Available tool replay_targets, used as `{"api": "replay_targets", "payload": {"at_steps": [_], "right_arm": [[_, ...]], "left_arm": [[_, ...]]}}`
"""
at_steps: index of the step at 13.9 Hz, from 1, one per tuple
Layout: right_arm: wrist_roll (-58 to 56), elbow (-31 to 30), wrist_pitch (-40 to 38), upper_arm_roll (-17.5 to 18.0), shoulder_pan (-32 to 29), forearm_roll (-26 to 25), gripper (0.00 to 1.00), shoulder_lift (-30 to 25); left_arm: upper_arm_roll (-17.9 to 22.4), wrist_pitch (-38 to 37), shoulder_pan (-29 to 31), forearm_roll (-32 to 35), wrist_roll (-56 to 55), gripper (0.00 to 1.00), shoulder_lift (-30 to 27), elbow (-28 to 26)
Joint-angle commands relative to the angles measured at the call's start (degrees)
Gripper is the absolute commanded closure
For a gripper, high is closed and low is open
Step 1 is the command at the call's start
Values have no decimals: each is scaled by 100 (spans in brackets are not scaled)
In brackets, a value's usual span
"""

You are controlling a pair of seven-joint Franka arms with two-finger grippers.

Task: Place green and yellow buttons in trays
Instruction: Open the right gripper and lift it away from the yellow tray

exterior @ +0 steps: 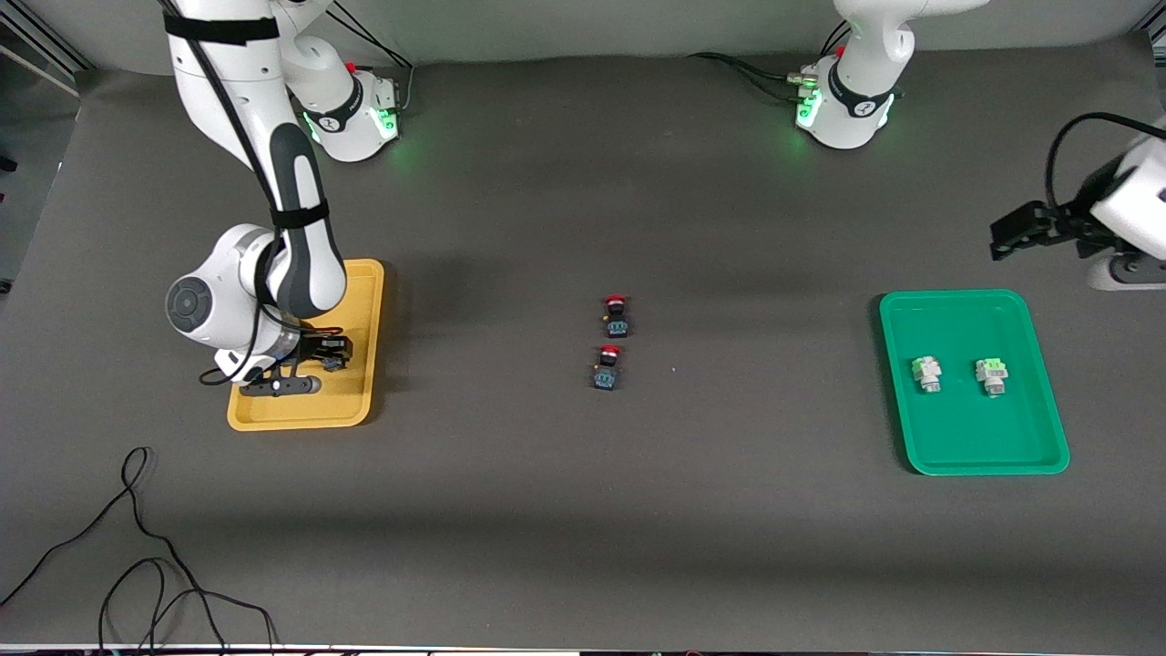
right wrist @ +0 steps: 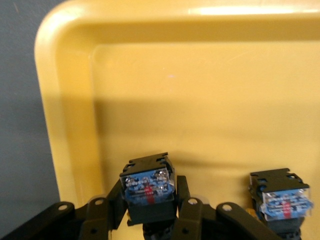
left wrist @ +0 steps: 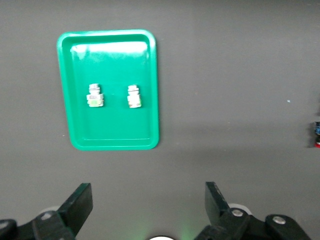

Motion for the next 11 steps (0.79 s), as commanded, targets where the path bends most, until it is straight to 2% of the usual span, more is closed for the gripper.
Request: {"api": "replay_targets", "payload": {"at_steps": [1, 2, 4, 6, 9, 11], "right_arm": [[-186, -31, 99, -79, 144, 195, 63, 18], [-186, -40, 64, -88, 135, 195, 2, -60], [-115, -31, -233, -184, 153, 195, 0, -358], [-72, 30, -847, -630, 327, 73, 0, -736], [-1, 468, -1884, -2139, 1292, -393, 0, -1071], [104, 1187, -2972, -3081, 1821, -551, 0, -1045]], "left_arm": [[404, 2, -455, -67, -75, 0, -290, -167], [395, -15, -446, -85, -75, 0, -291, -132], [395, -7, -437, -94, -57, 0, -282, -106], [395, -7, -429, -181, -4, 0, -273, -62], [386, -24, -446, -182, -4, 0, -255, -62], [386, -24, -446, -173, 5, 0, -238, -70]]}}
